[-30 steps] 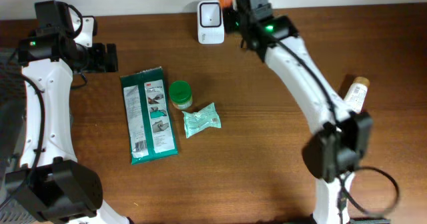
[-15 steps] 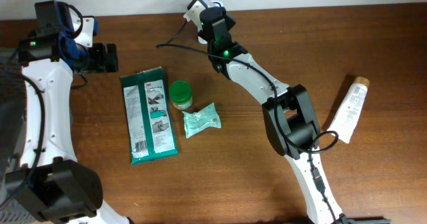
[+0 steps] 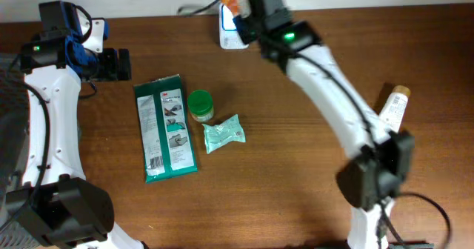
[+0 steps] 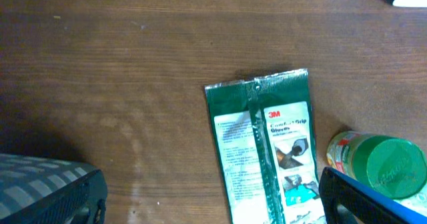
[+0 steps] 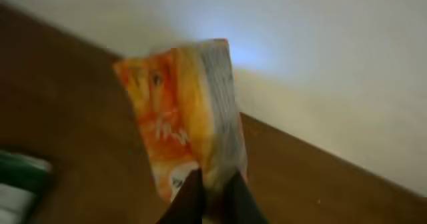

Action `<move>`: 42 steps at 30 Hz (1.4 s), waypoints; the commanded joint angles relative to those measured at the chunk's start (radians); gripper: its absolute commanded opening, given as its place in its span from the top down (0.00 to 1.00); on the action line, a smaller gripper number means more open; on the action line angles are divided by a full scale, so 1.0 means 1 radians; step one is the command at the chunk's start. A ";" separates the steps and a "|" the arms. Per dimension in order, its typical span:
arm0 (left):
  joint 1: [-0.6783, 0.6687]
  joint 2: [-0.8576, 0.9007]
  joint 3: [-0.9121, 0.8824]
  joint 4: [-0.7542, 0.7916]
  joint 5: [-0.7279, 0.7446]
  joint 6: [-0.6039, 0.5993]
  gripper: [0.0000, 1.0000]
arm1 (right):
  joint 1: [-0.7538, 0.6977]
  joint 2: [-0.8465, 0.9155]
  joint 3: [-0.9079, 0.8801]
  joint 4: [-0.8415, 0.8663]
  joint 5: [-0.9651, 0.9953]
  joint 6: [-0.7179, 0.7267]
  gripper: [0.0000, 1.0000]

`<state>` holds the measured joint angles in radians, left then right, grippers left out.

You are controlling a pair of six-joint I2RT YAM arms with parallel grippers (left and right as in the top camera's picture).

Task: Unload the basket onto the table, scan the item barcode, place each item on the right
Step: 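Carry the orange pack right and place it beside the white tube, then grasp the light green wipes packet with the right gripper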

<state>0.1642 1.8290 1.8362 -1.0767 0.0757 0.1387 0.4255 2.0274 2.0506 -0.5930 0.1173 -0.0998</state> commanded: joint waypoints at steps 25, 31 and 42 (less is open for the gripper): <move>0.003 0.007 0.005 -0.002 0.011 0.016 0.01 | -0.222 -0.036 -0.274 -0.579 -0.552 0.295 0.36; 0.003 0.007 0.005 -0.002 0.011 0.016 0.01 | 0.140 0.032 -0.274 -0.421 -0.409 0.575 0.95; 0.003 0.007 0.005 -0.002 0.011 0.016 0.01 | 0.150 0.214 -0.276 -0.439 -0.225 0.572 0.96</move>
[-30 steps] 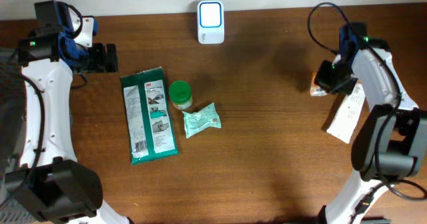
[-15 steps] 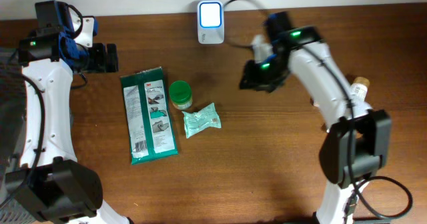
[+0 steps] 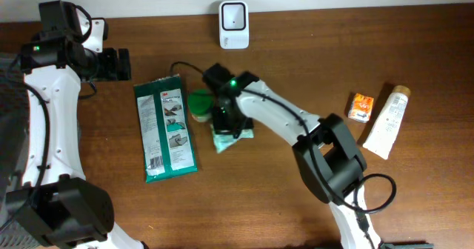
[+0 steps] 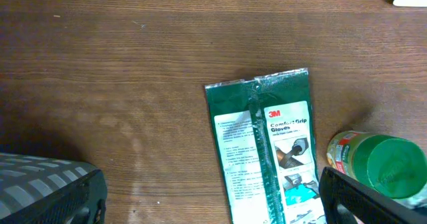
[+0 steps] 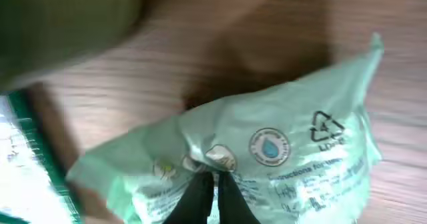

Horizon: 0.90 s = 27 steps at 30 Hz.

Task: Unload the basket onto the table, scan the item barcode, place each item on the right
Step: 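Grasp the light green wipes packet with the right gripper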

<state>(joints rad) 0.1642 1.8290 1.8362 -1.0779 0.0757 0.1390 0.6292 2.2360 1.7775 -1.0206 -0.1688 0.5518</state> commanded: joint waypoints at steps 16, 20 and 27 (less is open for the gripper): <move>0.003 0.007 0.005 -0.001 0.011 0.016 0.01 | -0.107 0.124 0.208 -0.235 -0.093 -0.154 0.92; 0.003 0.007 0.005 -0.001 0.011 0.016 0.01 | -0.200 0.121 0.209 -0.480 0.016 -0.267 0.92; 0.003 0.007 0.005 -0.001 0.011 0.016 0.01 | -0.472 -0.038 0.216 -0.448 -0.043 -0.470 0.85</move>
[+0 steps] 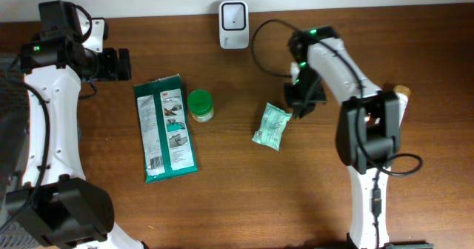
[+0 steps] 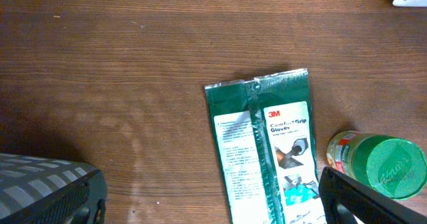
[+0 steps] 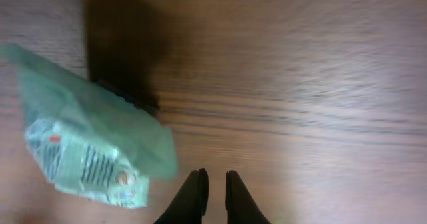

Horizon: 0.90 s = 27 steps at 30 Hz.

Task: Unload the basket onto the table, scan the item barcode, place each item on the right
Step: 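Grasp the light green wipes packet with the right gripper, then lift the wipes packet and hold it before the barcode scanner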

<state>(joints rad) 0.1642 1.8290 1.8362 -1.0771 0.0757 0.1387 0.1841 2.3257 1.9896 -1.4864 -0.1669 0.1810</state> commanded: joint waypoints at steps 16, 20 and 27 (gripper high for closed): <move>0.003 0.007 0.005 -0.002 0.011 0.016 0.01 | -0.002 0.055 -0.194 0.227 -0.372 -0.670 0.57; 0.003 0.007 0.005 -0.002 0.011 0.016 0.01 | -0.010 0.054 -0.169 0.173 -0.376 -0.642 0.81; 0.003 0.007 0.005 -0.002 0.011 0.016 0.01 | -0.008 0.052 0.356 -0.146 -0.650 -0.637 0.96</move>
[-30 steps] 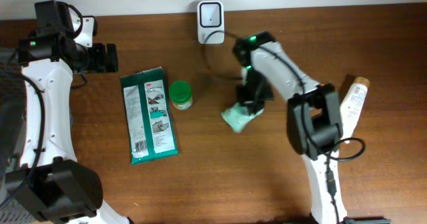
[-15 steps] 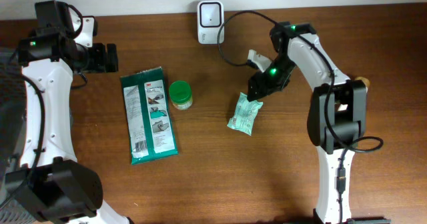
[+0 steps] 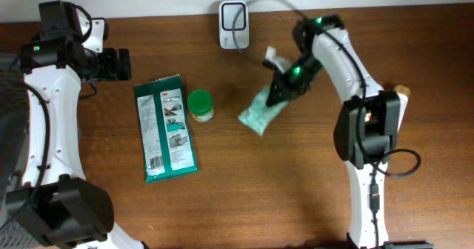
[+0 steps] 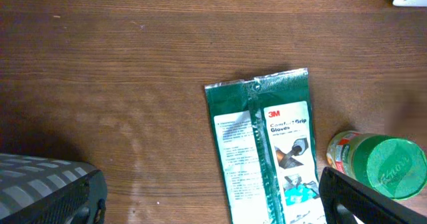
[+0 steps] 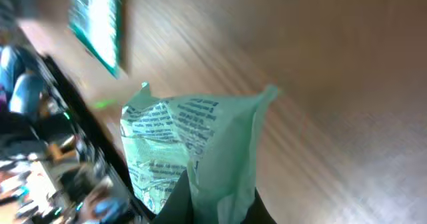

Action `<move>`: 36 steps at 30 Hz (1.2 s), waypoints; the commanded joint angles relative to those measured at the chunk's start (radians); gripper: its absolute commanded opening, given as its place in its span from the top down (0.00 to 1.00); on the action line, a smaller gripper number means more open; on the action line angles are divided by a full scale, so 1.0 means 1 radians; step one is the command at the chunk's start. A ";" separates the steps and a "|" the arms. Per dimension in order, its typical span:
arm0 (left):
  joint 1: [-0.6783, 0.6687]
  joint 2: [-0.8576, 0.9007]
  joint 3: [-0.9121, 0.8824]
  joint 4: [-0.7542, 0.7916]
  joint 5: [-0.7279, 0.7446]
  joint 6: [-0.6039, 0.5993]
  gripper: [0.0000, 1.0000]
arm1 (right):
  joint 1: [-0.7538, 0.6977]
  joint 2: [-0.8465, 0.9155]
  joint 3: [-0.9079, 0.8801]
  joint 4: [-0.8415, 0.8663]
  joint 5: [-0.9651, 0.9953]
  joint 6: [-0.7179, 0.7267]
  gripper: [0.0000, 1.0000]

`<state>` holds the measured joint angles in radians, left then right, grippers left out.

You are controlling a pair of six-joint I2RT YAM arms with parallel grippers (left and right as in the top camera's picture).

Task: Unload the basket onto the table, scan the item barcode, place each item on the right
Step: 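Lift the wipes packet and hold it before the barcode scanner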

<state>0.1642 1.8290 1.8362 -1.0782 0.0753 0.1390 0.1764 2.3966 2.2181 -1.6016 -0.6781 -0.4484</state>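
Note:
In the overhead view my right gripper (image 3: pixel 285 82) is shut on a pale green pouch (image 3: pixel 257 115) and holds it tilted above the table, a little below and to the right of the white scanner (image 3: pixel 234 15) at the back edge. The right wrist view shows the pouch (image 5: pixel 193 141) with printed text hanging between the dark fingers (image 5: pixel 179 199); the gripper (image 5: pixel 215 192) pinches its lower edge. No barcode can be made out. My left gripper (image 3: pixel 112 64) stands open at the far left, with nothing between its fingers (image 4: pixel 363 201).
A green 3M glove pack (image 3: pixel 167 127) lies left of centre, also seen in the left wrist view (image 4: pixel 263 144). A jar with a green lid (image 3: pixel 200 104) stands beside it. The cap of a tube (image 3: pixel 400 93) shows behind the right arm.
The pale green pouch lay flat on the table with my right gripper shut and empty beside it. Now that gripper is shut on the pouch and holds it up nearer the scanner. The left arm is unchanged.
My right gripper first held an orange packet up by the scanner. Then the packet lay at the right by the tube and the gripper was at the green pouch beside the jar. Later the pouch lay farther right, released. Now it is held up.

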 commanded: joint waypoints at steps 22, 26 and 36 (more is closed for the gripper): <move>0.003 0.007 0.005 0.000 0.011 0.016 0.01 | -0.085 -0.094 0.911 -0.063 -0.121 0.270 0.96; 0.003 0.007 0.005 0.000 0.011 0.016 0.01 | 0.162 -0.008 0.873 0.205 0.658 0.270 0.96; 0.003 0.007 0.005 0.000 0.011 0.016 0.01 | 0.217 0.080 0.126 1.425 0.904 -0.456 0.96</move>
<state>0.1642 1.8294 1.8362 -1.0763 0.0757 0.1390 0.3908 2.4920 2.4557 -0.3397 0.2001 -0.6926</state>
